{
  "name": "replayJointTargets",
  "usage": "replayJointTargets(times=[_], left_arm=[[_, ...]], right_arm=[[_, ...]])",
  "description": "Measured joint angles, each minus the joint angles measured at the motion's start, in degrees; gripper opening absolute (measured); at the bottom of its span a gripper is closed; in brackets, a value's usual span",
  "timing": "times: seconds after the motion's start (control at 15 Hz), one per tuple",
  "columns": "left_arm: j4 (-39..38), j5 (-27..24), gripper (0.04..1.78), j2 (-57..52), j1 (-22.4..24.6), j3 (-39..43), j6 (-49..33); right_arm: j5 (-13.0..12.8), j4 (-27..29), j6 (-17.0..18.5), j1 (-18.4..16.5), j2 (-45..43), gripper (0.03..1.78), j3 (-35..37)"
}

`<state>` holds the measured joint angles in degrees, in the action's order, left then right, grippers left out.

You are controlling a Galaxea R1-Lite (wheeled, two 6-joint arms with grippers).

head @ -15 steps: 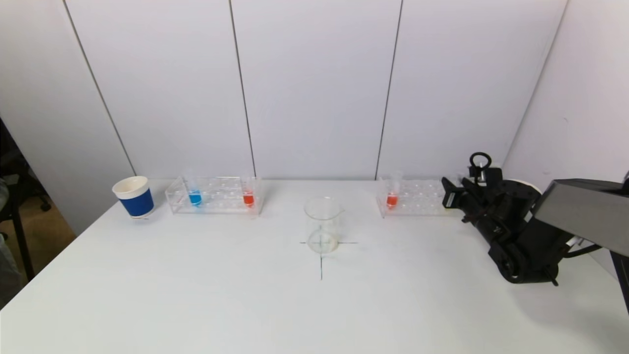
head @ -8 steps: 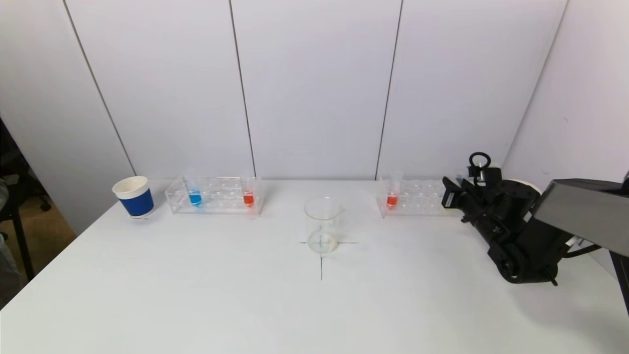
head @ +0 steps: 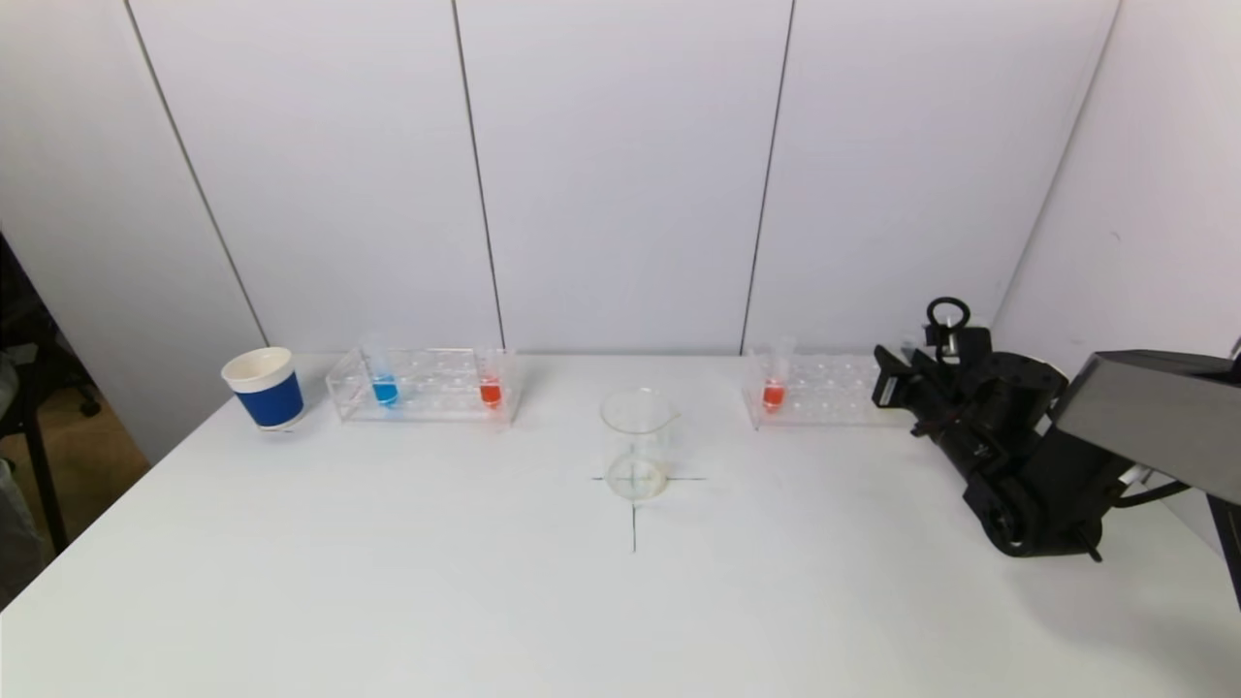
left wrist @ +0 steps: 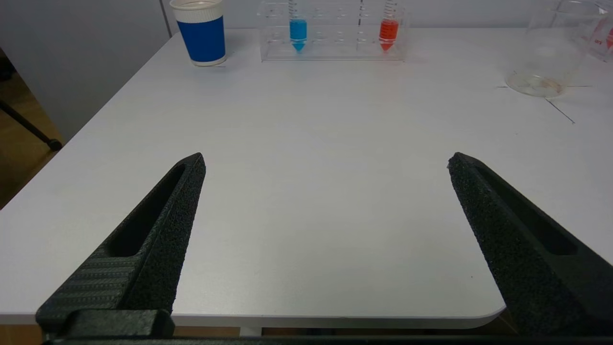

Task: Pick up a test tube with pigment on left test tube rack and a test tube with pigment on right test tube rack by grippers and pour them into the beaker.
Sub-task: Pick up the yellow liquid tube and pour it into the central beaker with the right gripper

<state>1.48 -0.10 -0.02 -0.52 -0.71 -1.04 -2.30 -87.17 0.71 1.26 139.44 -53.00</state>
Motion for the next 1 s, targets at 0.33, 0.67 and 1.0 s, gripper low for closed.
replayJointTargets(times=[0.33, 0.67, 1.0], left_arm=[[0.0, 0.0, 1.77, 0.0, 0.0, 0.0, 0.0], [0.0, 0.0, 1.77, 0.0, 0.0, 0.0, 0.0], [0.0, 0.0, 1.77, 0.0, 0.0, 0.0, 0.0]], right_arm=[[0.0, 0.0, -0.8, 0.1, -1.7, 0.49, 0.1], [0.0, 0.0, -1.2, 0.3, -3.7, 0.49, 0.3], [0.0, 0.0, -1.7, 0.3, -6.3, 0.49, 0.7]])
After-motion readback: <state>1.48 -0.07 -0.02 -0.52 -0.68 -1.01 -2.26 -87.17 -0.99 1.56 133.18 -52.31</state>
